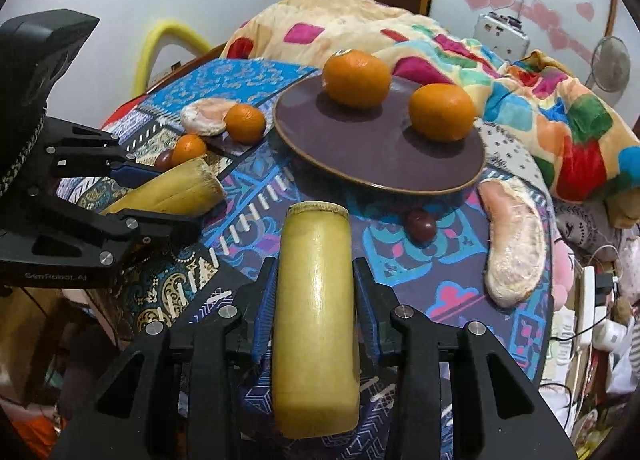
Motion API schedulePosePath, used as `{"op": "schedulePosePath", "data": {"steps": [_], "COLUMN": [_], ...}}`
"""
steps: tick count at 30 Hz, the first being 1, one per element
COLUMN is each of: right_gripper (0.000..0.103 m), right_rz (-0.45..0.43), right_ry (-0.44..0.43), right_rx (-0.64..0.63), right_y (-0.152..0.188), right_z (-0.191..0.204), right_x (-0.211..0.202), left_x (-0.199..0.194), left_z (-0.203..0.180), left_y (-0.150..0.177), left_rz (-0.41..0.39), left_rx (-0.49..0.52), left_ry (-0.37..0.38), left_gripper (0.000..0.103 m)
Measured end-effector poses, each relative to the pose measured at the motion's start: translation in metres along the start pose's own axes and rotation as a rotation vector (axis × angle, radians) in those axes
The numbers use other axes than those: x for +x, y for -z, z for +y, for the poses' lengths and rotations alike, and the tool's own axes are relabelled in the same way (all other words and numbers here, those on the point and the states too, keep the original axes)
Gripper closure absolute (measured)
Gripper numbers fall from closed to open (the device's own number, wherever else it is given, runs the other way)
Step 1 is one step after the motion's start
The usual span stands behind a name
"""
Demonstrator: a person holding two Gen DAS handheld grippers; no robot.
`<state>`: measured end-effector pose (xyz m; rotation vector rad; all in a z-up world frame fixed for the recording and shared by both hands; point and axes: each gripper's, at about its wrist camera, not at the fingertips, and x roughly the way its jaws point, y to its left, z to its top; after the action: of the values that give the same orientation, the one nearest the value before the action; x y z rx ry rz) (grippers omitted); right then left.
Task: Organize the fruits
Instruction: 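Lift both yellow rolls and set them on the plate between the oranges, opening both tools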
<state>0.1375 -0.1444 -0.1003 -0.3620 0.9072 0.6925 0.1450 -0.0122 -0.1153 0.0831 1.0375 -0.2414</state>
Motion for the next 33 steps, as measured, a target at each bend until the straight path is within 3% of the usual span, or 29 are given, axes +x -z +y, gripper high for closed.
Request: {"op": "schedulePosePath", "data": {"steps": [11, 16, 24, 33], "right_gripper": [0.069, 0.070, 0.070, 0.070], "right_rz": [-0.194, -0.255, -0.272, -0.224], "right_ry": [0.040, 0.058, 0.083, 0.065], "right_rx": [0.100, 0.118, 0.118, 0.147], "right_y": [-0.022, -0.036, -0.054, -0.069], "right_z": [-0.020, -0.024, -0.030, -0.044], "right_x": [-0.056, -0.070, -0.061, -0.020], "left_x": [-0.060, -0.073, -0.073, -0.047], "left_z": [0.003, 0.007, 0.010, 0.019], "left_y": [-0.021, -0.032, -0.050, -0.066], "left_rz": [-0.195, -0.245, -0.288, -0.286], "left_rx": [-0.035, -0.052, -0.064, -0.072], "left_ry": [-0.010, -0.001, 0.007, 0.000], "left_gripper": [0.065, 0.065, 0.065, 0.065]}}
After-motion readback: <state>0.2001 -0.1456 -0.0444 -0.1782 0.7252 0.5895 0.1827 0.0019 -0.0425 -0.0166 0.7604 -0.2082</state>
